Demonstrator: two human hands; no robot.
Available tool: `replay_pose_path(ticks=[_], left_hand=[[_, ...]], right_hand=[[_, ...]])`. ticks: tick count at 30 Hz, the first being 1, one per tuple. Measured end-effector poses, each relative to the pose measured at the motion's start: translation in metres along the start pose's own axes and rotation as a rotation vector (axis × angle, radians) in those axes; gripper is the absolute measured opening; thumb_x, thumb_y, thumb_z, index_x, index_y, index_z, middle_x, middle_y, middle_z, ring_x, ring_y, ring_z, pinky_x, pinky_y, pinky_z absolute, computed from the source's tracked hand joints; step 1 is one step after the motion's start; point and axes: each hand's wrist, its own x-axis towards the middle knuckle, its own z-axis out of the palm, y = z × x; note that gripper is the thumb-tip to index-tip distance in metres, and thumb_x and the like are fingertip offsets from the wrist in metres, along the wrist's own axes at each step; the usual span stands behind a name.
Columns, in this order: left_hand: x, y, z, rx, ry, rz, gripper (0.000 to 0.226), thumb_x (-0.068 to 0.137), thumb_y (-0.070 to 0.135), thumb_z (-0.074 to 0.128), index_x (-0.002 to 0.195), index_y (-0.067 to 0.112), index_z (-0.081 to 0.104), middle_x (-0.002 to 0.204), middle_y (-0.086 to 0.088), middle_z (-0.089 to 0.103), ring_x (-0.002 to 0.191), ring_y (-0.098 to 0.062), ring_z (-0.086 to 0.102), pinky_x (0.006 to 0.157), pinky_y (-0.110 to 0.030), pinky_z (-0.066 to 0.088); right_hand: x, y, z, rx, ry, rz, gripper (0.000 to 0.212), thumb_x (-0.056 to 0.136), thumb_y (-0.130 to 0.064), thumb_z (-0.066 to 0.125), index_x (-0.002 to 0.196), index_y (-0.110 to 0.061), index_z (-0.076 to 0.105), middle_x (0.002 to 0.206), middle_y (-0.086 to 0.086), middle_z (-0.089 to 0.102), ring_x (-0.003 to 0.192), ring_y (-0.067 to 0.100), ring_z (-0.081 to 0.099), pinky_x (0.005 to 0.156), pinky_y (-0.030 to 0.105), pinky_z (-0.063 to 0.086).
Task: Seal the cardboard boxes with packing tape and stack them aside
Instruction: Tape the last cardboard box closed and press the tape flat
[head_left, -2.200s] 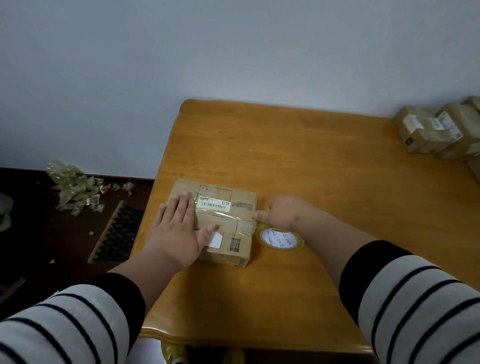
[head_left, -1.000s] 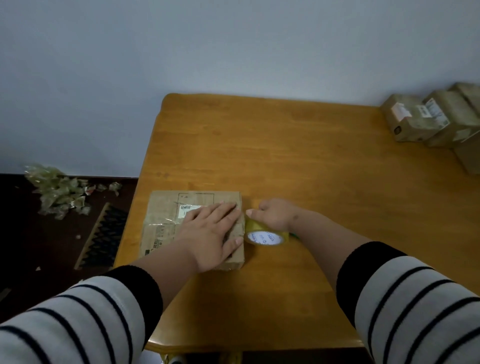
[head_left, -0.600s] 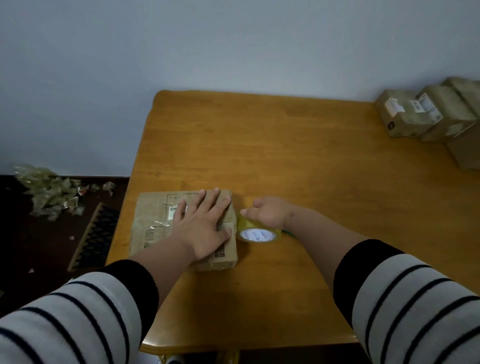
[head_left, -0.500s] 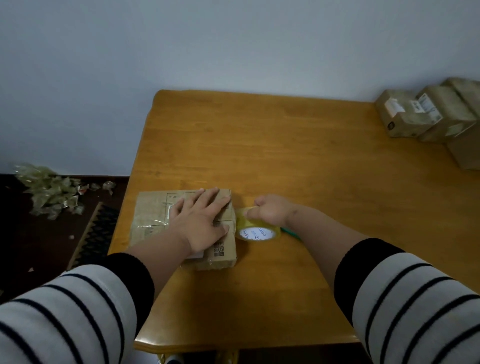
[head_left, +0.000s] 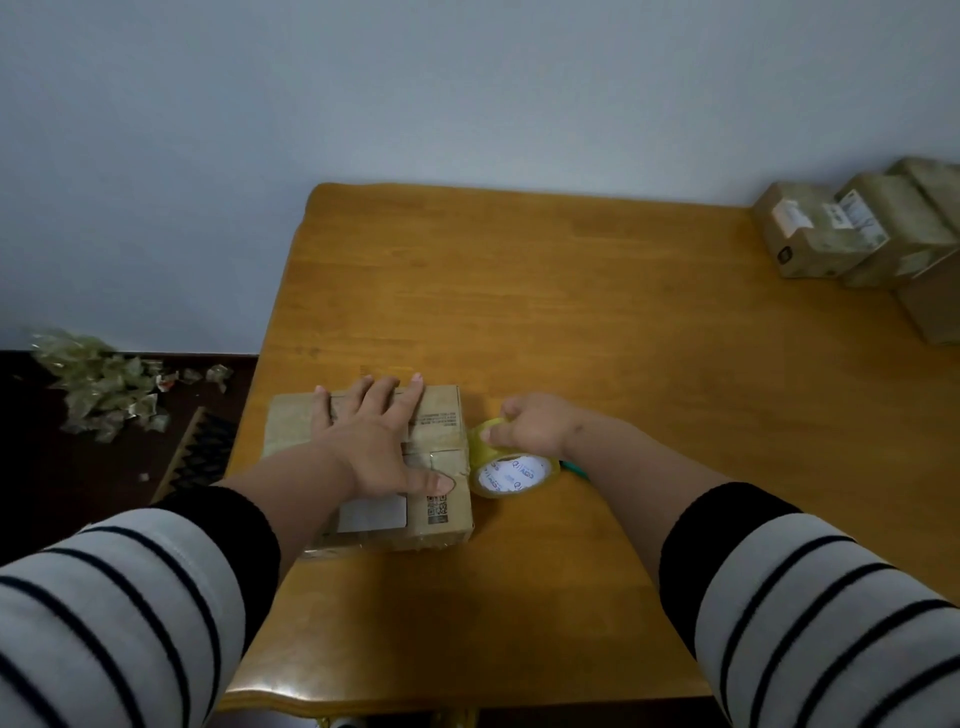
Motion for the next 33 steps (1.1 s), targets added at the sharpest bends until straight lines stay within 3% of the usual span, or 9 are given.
replay_pose_path(ticks=[3, 6, 10, 15, 21, 24, 27, 30, 33], left_hand=[[0.001, -0.004, -0.004, -0.066, -0.001, 0.012, 0.125, 0.059, 0.09, 0.054, 0.149, 0.044, -0.019, 0.162, 0.011, -0.01, 0.148, -0.021, -0.019, 0.111, -0.057, -0.022], [0.0, -0.006, -0.004, -0.094, 0.028, 0.021, 0.121, 0.065, 0.086, 0.056, 0.151, 0.042, -0.016, 0.162, 0.013, -0.007, 0.149, -0.019, -0.017, 0.112, -0.054, -0.022], [-0.001, -0.005, -0.003, -0.101, 0.045, 0.026, 0.118, 0.067, 0.084, 0.055, 0.151, 0.042, -0.015, 0.162, 0.013, -0.008, 0.148, -0.018, -0.017, 0.111, -0.053, -0.023], [-0.003, -0.005, -0.004, -0.134, 0.076, 0.004, 0.11, 0.074, 0.077, 0.058, 0.152, 0.042, -0.011, 0.163, 0.012, -0.008, 0.149, -0.017, -0.013, 0.115, -0.052, -0.019], [0.001, 0.001, -0.014, -0.102, 0.028, -0.039, 0.119, 0.07, 0.075, 0.064, 0.154, 0.036, -0.011, 0.163, 0.008, 0.0, 0.15, -0.024, -0.004, 0.116, -0.055, -0.013], [0.002, -0.001, -0.02, -0.127, -0.01, -0.013, 0.117, 0.071, 0.074, 0.065, 0.154, 0.037, -0.009, 0.164, 0.007, -0.007, 0.151, -0.024, -0.007, 0.115, -0.057, -0.013], [-0.001, -0.007, -0.021, -0.189, 0.045, -0.007, 0.114, 0.071, 0.075, 0.063, 0.155, 0.037, -0.004, 0.164, 0.007, -0.009, 0.15, -0.021, -0.01, 0.116, -0.061, -0.011], [-0.008, -0.018, -0.019, -0.111, 0.21, -0.176, 0.107, 0.07, 0.083, 0.054, 0.153, 0.042, 0.002, 0.164, 0.009, -0.006, 0.15, -0.024, -0.012, 0.113, -0.068, -0.004], [-0.017, -0.033, -0.018, -0.22, 0.295, -0.406, 0.106, 0.071, 0.083, 0.053, 0.153, 0.041, 0.001, 0.164, 0.007, -0.011, 0.15, -0.028, -0.011, 0.112, -0.069, 0.007]], right_hand=[[0.002, 0.003, -0.003, 0.032, -0.013, 0.012, 0.057, 0.093, -0.048, 0.06, 0.136, -0.013, 0.052, 0.139, 0.01, 0.053, 0.123, 0.026, 0.051, 0.092, 0.034, 0.04], [0.003, 0.011, -0.005, 0.102, 0.002, 0.042, 0.057, 0.088, -0.051, 0.066, 0.133, -0.018, 0.055, 0.137, 0.007, 0.054, 0.122, 0.024, 0.052, 0.103, 0.039, 0.043], [0.006, 0.019, -0.002, 0.398, -0.005, 0.162, 0.054, 0.084, -0.045, 0.071, 0.128, -0.021, 0.052, 0.134, 0.008, 0.053, 0.119, 0.029, 0.053, 0.101, 0.049, 0.045], [0.004, 0.018, 0.004, 0.488, -0.109, 0.314, 0.062, 0.083, -0.045, 0.068, 0.137, -0.027, 0.043, 0.142, 0.01, 0.041, 0.123, 0.033, 0.048, 0.101, 0.053, 0.045], [0.004, 0.015, -0.003, 0.341, -0.068, 0.234, 0.069, 0.082, -0.055, 0.068, 0.138, -0.022, 0.044, 0.142, 0.01, 0.046, 0.125, 0.033, 0.048, 0.097, 0.051, 0.05], [0.001, 0.013, -0.007, 0.308, -0.065, 0.201, 0.074, 0.081, -0.062, 0.066, 0.137, -0.018, 0.045, 0.137, 0.011, 0.051, 0.121, 0.032, 0.052, 0.098, 0.049, 0.05], [-0.001, 0.016, -0.008, 0.352, -0.085, 0.207, 0.065, 0.084, -0.057, 0.066, 0.133, -0.018, 0.049, 0.135, 0.01, 0.052, 0.12, 0.03, 0.053, 0.098, 0.045, 0.049], [-0.006, 0.019, -0.008, 0.454, -0.089, 0.21, 0.06, 0.085, -0.04, 0.069, 0.136, -0.017, 0.049, 0.142, 0.011, 0.048, 0.126, 0.031, 0.049, 0.105, 0.043, 0.044], [-0.008, 0.017, -0.009, 0.417, -0.077, 0.185, 0.059, 0.085, -0.036, 0.071, 0.136, -0.013, 0.05, 0.144, 0.009, 0.045, 0.129, 0.029, 0.046, 0.108, 0.044, 0.042]])
